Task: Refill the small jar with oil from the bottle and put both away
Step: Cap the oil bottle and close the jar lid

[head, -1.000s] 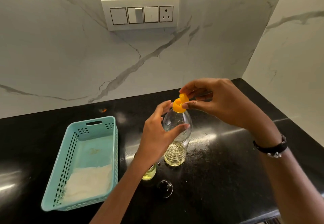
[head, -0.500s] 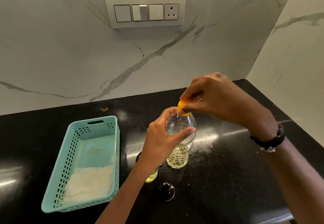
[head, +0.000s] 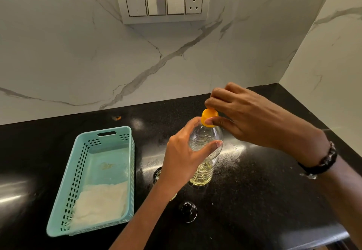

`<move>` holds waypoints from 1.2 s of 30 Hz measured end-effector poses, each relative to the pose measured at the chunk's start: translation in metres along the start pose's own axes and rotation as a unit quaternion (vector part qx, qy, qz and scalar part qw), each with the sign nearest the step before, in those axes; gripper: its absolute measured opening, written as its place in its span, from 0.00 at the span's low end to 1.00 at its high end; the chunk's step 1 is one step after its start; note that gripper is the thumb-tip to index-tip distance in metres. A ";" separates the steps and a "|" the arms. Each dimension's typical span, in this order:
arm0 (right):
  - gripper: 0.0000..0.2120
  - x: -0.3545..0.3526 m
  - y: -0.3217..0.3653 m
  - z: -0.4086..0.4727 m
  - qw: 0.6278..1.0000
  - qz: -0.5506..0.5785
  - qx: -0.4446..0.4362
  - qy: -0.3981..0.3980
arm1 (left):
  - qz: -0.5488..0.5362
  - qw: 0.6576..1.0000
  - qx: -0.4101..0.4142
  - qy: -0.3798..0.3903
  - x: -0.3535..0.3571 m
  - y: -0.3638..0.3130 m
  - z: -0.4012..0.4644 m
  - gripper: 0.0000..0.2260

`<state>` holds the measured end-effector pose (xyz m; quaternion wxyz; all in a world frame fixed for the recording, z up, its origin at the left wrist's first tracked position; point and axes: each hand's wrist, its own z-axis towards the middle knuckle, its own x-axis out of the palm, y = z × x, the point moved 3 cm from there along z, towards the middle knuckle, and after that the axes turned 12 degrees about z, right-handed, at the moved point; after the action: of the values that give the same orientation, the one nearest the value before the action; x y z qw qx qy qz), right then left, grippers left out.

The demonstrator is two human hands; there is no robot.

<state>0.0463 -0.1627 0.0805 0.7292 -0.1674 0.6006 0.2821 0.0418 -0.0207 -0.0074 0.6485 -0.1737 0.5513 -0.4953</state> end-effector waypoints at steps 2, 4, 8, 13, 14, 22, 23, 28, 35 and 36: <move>0.22 0.000 0.001 0.001 1.000 -0.004 -0.001 -0.011 | 0.003 1.000 -0.003 -0.001 0.001 0.001 0.001 0.21; 0.21 0.002 0.000 0.003 1.000 -0.003 0.006 -0.016 | 0.003 1.000 -0.007 -0.004 0.002 0.002 0.001 0.21; 0.21 0.005 -0.002 0.001 0.999 0.013 0.021 -0.021 | 0.004 1.000 -0.010 -0.006 0.004 0.002 0.002 0.22; 0.26 0.010 -0.003 -0.004 0.998 0.036 0.035 -0.041 | -0.005 1.000 -0.007 -0.005 0.004 0.005 0.000 0.25; 0.26 0.012 -0.003 -0.005 0.997 0.045 0.043 -0.051 | -0.011 1.000 -0.008 -0.003 0.004 0.005 0.000 0.25; 0.28 0.014 0.004 -0.032 0.972 0.153 0.115 -0.134 | -0.012 1.000 -0.028 0.002 0.003 0.011 -0.002 0.38; 0.27 0.014 0.006 -0.038 0.968 0.162 0.123 -0.148 | -0.003 0.999 -0.036 -0.003 0.000 0.011 -0.003 0.41; 0.16 0.034 0.027 -0.072 0.925 0.282 0.188 -0.174 | -0.068 0.994 -0.056 -0.072 -0.023 0.000 -0.035 0.32; 0.09 0.155 0.057 -0.109 0.850 0.414 0.321 -0.057 | -0.106 0.978 -0.180 0.008 -0.010 0.037 -0.125 0.10; 0.09 0.168 0.059 -0.111 0.851 0.407 0.328 -0.047 | -0.094 0.975 -0.200 0.035 -0.004 0.046 -0.134 0.10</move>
<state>-0.0566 -0.1458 -0.1012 0.5889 0.3545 0.6375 0.3479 -0.0559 0.0465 -0.0856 0.5315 -0.3333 0.6427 -0.4396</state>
